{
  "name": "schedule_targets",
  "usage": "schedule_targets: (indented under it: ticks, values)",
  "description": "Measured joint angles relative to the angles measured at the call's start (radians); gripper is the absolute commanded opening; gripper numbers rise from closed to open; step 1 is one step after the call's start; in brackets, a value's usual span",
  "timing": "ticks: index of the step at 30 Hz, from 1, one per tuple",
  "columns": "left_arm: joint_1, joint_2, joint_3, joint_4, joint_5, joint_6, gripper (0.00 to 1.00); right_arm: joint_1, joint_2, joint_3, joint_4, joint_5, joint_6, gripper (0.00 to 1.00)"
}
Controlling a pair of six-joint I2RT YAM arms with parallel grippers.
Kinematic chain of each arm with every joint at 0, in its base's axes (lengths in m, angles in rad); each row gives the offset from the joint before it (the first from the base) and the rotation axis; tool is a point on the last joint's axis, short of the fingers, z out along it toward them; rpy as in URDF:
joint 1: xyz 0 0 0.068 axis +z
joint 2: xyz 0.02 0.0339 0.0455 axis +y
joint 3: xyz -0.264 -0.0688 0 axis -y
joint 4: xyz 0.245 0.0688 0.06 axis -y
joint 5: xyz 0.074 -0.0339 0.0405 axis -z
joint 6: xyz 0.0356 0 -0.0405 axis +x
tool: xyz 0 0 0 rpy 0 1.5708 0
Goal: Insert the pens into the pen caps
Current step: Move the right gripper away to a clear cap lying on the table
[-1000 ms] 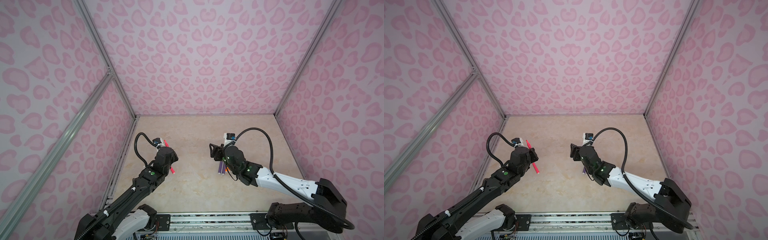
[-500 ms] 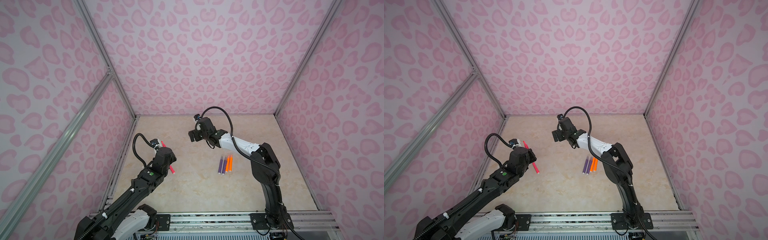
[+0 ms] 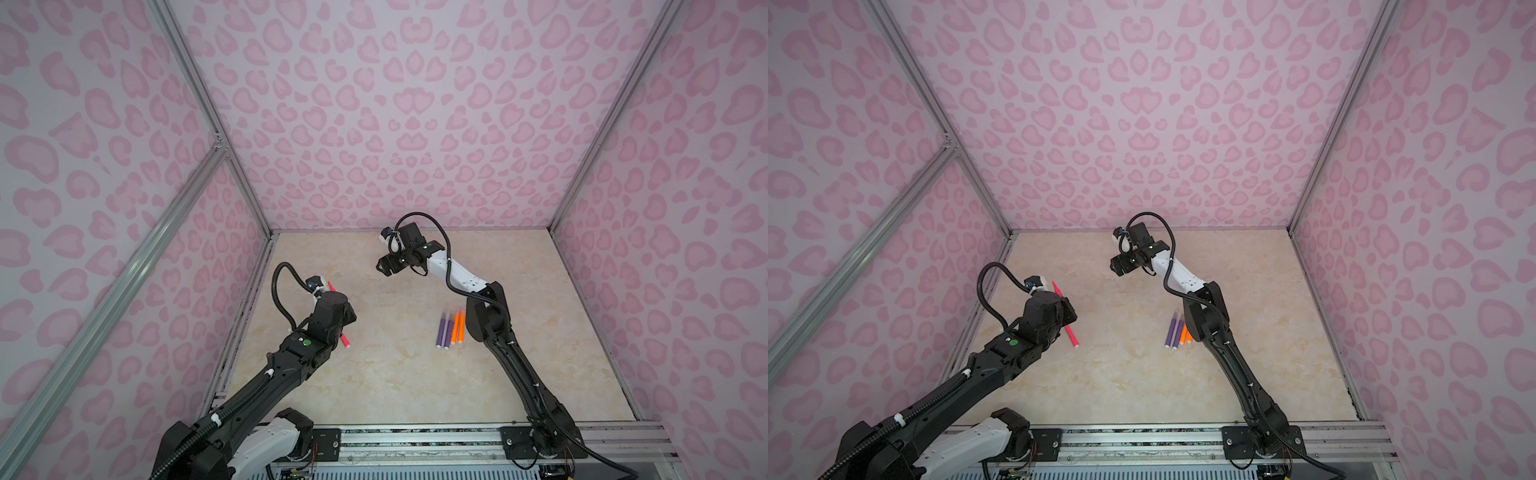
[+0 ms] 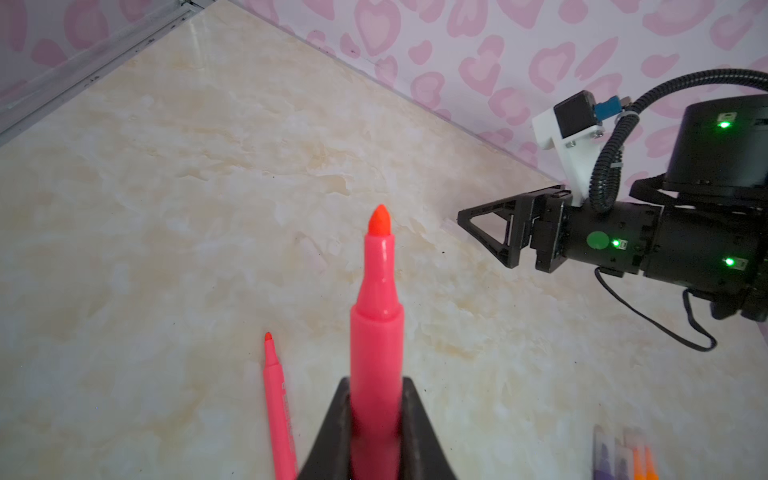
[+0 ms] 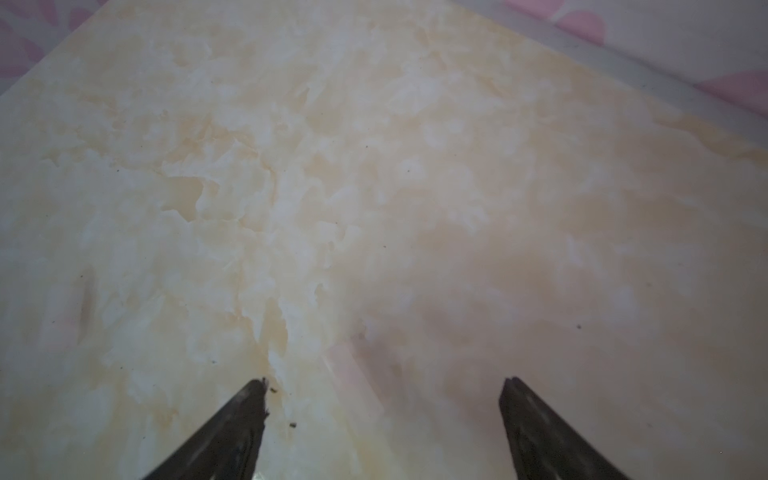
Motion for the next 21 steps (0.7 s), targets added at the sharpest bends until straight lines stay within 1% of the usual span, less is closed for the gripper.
schedule_targets:
  ticks: [1,3,7,11,14,21]
  values:
    - [0.0,0.003,0.0,0.0,0.002,0.0,0.03,0.003,0.023,0.039,-0.022,-0.018,-0.005,0.88]
    - [0.001,0.008,0.004,0.0,0.004,0.0,0.03,0.007,0.037,0.06,-0.049,-0.043,-0.009,0.88]
    - [0.002,0.019,0.01,0.0,0.013,0.0,0.03,0.013,0.021,0.003,-0.051,-0.068,-0.017,0.86]
    - [0.003,0.026,0.011,0.0,0.025,0.0,0.03,0.012,0.021,-0.001,-0.044,-0.072,-0.024,0.9]
    - [0.003,0.029,0.013,0.0,0.03,0.0,0.03,0.012,0.023,0.008,-0.047,-0.074,-0.024,0.9]
    - [0.003,0.043,0.019,0.0,0.038,0.0,0.03,0.013,0.034,0.026,-0.059,-0.111,-0.024,0.82]
